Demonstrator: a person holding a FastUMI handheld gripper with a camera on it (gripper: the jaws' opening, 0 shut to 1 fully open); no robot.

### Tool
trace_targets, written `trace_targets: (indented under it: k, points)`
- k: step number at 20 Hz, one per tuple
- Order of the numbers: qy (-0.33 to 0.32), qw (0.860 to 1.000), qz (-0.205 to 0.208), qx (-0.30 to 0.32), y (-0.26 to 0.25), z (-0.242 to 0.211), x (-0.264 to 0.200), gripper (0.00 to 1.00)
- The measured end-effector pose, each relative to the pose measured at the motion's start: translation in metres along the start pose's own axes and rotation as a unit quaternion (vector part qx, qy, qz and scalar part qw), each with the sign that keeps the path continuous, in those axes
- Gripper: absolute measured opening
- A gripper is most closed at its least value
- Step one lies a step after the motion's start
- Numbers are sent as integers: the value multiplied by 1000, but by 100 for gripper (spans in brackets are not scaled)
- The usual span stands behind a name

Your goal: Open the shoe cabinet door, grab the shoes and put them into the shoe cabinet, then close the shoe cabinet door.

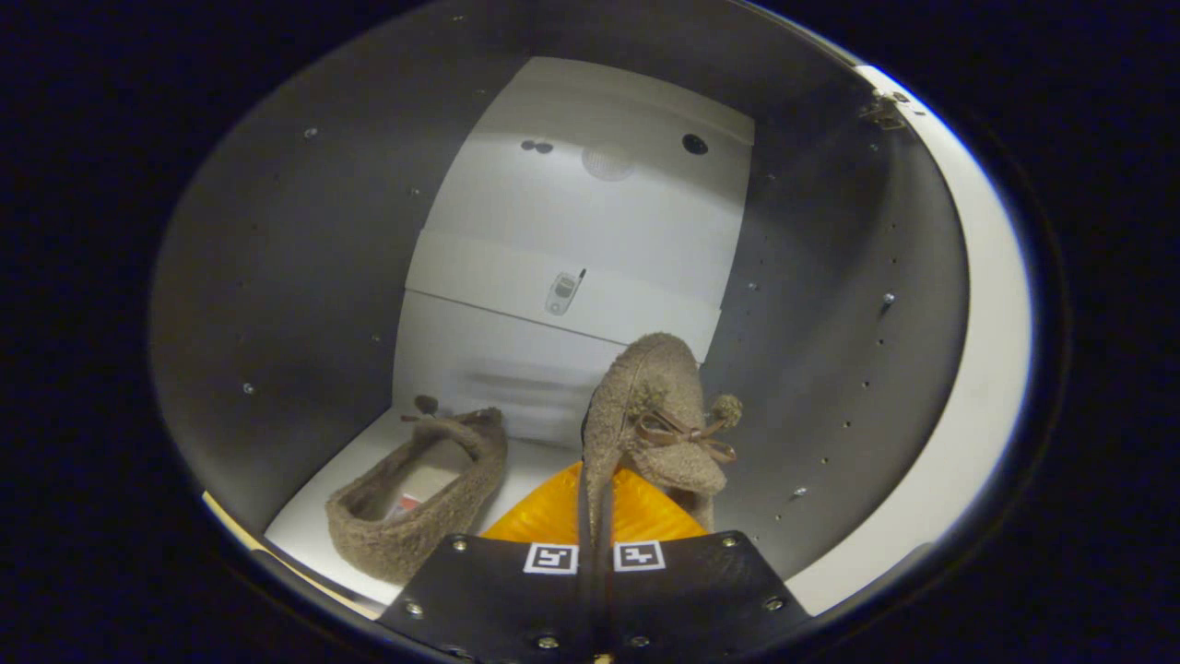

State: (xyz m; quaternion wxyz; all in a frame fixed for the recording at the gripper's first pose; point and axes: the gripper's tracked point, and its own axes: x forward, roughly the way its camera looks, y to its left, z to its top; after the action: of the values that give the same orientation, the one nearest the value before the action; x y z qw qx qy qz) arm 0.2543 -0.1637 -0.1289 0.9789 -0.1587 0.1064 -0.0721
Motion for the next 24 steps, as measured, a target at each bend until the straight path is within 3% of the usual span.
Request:
trace_targets:
  k: [4,7,9,16,24]
  points:
    - [4,1000,-9,12,-3,-4,10,0]
    - [-9,1000,-17,16,-6,3,11,17]
    - [-23,999,-24,19,-10,11,9,21]
    - [-21,999,-17,24,-12,15,-11,21]
    - [-38,999,1,36,-21,18,-90,21]
